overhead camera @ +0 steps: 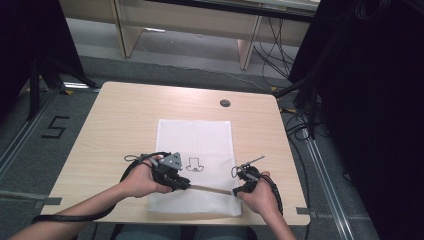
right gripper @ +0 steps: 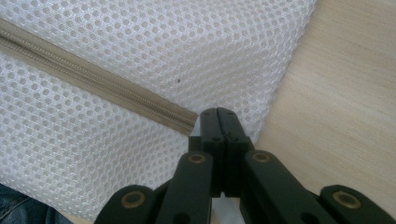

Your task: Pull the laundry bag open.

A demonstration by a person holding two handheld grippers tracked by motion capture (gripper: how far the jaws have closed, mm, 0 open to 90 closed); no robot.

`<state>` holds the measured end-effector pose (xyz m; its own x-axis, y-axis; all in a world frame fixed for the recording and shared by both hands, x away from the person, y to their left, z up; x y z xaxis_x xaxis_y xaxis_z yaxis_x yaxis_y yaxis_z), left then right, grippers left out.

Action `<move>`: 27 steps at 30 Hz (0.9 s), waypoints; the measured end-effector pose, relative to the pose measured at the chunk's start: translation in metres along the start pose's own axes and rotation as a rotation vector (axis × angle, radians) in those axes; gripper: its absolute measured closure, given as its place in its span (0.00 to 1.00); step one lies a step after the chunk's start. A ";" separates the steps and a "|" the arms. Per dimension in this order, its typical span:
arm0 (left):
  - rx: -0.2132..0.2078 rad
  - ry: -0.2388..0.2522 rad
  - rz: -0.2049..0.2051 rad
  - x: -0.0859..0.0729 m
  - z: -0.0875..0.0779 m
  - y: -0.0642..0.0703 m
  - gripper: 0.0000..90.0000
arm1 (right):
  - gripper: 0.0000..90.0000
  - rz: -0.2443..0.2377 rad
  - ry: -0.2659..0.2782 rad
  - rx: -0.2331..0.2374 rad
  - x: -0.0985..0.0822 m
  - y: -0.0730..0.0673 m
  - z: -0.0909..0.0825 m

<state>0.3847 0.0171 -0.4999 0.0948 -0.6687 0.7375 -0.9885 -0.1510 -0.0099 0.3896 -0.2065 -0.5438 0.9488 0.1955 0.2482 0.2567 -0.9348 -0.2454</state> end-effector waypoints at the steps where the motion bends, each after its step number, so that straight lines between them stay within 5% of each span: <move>1: 0.002 0.000 -0.003 0.000 0.000 0.000 0.91 | 1.00 -0.001 0.001 0.001 0.000 0.000 0.000; 27: 0.003 0.003 -0.010 -0.008 -0.010 -0.003 0.91 | 1.00 0.011 -0.009 -0.006 -0.001 0.000 0.000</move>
<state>0.3855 0.0306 -0.4988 0.1039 -0.6651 0.7395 -0.9872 -0.1594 -0.0047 0.3889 -0.2067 -0.5435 0.9530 0.1878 0.2376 0.2453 -0.9388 -0.2419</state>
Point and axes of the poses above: each handheld gripper's, and its own axes: z roughly forward along the jaws, x roughly out of its top, y roughly to its right, the point moved 7 cm from there along z, roughly forward along the jaws, and after that the axes turned 13 degrees about z, right-handed, at the moved point
